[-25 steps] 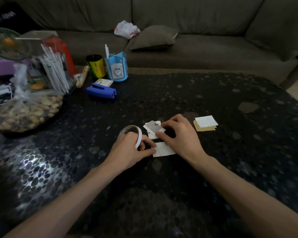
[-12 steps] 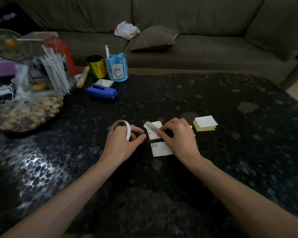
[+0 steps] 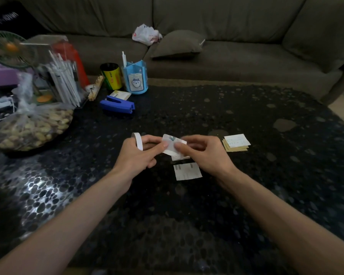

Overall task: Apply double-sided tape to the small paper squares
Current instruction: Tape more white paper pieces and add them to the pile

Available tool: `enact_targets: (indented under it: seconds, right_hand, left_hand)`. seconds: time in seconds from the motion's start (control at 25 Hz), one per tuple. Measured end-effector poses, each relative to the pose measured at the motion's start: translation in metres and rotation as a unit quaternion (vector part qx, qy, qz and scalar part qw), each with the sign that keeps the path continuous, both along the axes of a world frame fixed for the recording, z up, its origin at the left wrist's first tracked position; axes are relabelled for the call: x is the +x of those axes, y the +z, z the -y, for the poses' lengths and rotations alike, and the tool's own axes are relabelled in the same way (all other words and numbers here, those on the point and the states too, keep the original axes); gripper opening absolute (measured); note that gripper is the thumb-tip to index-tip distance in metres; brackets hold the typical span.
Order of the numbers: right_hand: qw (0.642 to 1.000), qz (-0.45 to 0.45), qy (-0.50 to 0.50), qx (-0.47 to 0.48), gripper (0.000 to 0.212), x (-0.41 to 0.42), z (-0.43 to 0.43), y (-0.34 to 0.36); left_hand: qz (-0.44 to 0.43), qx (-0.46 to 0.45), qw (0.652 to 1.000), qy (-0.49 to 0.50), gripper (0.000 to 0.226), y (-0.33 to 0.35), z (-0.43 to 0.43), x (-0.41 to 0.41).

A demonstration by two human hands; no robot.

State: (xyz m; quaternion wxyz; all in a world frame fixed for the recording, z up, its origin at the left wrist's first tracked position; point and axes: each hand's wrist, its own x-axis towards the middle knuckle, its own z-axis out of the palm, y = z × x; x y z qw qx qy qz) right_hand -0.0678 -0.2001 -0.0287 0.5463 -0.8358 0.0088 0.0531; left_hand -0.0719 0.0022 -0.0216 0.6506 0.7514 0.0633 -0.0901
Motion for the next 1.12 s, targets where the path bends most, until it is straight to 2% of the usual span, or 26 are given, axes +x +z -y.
enact_targets:
  seconds: [0.12,0.32,0.52,0.8,1.12]
  right_hand:
    - [0.997,-0.072,-0.022,0.033,0.011,0.0,0.006,0.005]
    - [0.985,-0.137,-0.05,-0.089,0.016,0.004,0.025,0.008]
    - [0.978,-0.179,-0.018,-0.104,0.018,0.0,0.031,0.008]
    - [0.977,-0.17,-0.01,-0.126,0.019,0.002,0.027,0.006]
    - [0.974,-0.166,-0.006,-0.154,0.018,0.003,0.021,0.005]
  left_hand:
    - [0.01,0.042,0.999,-0.023,0.014,0.0,0.001,-0.001]
    - [0.054,0.142,0.988,-0.032,0.008,-0.008,0.002,0.003]
    - [0.1,0.246,0.96,-0.087,0.011,-0.019,-0.005,0.006]
    - [0.12,0.286,0.942,-0.125,0.016,-0.024,-0.003,0.005]
    - [0.131,0.291,0.936,-0.148,0.02,-0.029,0.0,0.002]
